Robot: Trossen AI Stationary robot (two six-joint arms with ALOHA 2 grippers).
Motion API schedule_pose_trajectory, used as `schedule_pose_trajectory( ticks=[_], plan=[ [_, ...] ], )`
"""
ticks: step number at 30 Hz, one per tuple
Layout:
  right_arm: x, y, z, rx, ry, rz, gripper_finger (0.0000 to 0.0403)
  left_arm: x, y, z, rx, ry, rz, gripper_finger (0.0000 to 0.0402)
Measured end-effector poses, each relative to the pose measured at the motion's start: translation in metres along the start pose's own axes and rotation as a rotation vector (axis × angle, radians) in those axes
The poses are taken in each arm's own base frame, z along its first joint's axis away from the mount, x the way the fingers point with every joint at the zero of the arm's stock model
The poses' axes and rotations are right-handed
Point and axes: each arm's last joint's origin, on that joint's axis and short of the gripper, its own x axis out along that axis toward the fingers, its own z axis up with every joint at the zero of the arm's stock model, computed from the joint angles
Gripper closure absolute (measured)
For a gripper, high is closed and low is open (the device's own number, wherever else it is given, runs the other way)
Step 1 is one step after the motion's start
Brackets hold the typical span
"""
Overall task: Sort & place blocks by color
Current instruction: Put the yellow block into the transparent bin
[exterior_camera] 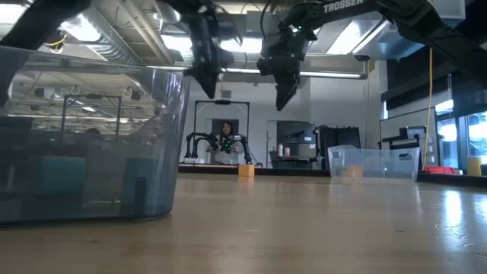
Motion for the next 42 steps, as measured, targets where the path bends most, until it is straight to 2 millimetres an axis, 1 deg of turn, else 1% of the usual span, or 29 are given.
schedule_pose_trajectory(
  ticks=[4,8,10,13,16,19,22,25,28,32,35,39,42],
  plan=[
    [0.008,0.007,0.007,-0.018,-0.045,0.056,0.0219,-0.045,0.012,-0.013,0.005,-0.049,0.066,0.0402],
    [0.028,0.016,0.015,-0.048,-0.062,0.073,0.0219,-0.085,0.024,-0.029,-0.004,-0.090,0.112,0.0402],
    [0.039,0.022,0.021,-0.078,-0.089,0.055,0.0219,-0.105,0.030,-0.039,-0.008,-0.103,0.128,0.0402],
    [0.054,0.032,0.030,-0.121,-0.120,-0.003,0.0219,-0.129,0.038,-0.053,-0.024,-0.128,0.152,0.0402],
    [0.070,0.038,0.038,-0.155,-0.169,-0.094,0.0219,-0.147,0.045,-0.063,-0.029,-0.165,0.176,0.0402],
    [0.083,0.042,0.041,-0.177,-0.201,-0.113,0.0219,-0.162,0.052,-0.072,-0.054,-0.193,0.211,0.0402],
    [0.095,0.043,0.038,-0.176,-0.198,-0.111,0.0219,-0.170,0.057,-0.079,-0.072,-0.193,0.247,0.0402],
    [0.108,0.042,0.033,-0.162,-0.194,-0.112,0.0219,-0.173,0.062,-0.082,-0.087,-0.187,0.259,0.0401],
    [0.120,0.037,0.024,-0.083,-0.166,-0.098,0.0219,-0.172,0.068,-0.086,-0.101,-0.159,0.269,0.0402],
    [0.132,0.025,0.015,0.003,-0.188,-0.118,0.0219,-0.172,0.074,-0.087,-0.101,-0.144,0.302,0.0402],
    [0.137,0.015,0.012,0.074,-0.234,-0.133,0.0219,-0.172,0.075,-0.088,-0.104,-0.144,0.300,0.0402],
    [0.141,0.005,0.005,0.135,-0.228,-0.134,0.0219,-0.172,0.075,-0.088,-0.112,-0.145,0.300,0.0402],
    [0.145,0.002,-0.002,0.171,-0.222,-0.071,0.0219,-0.172,0.075,-0.088,-0.127,-0.147,0.299,0.0402]
  ],
)
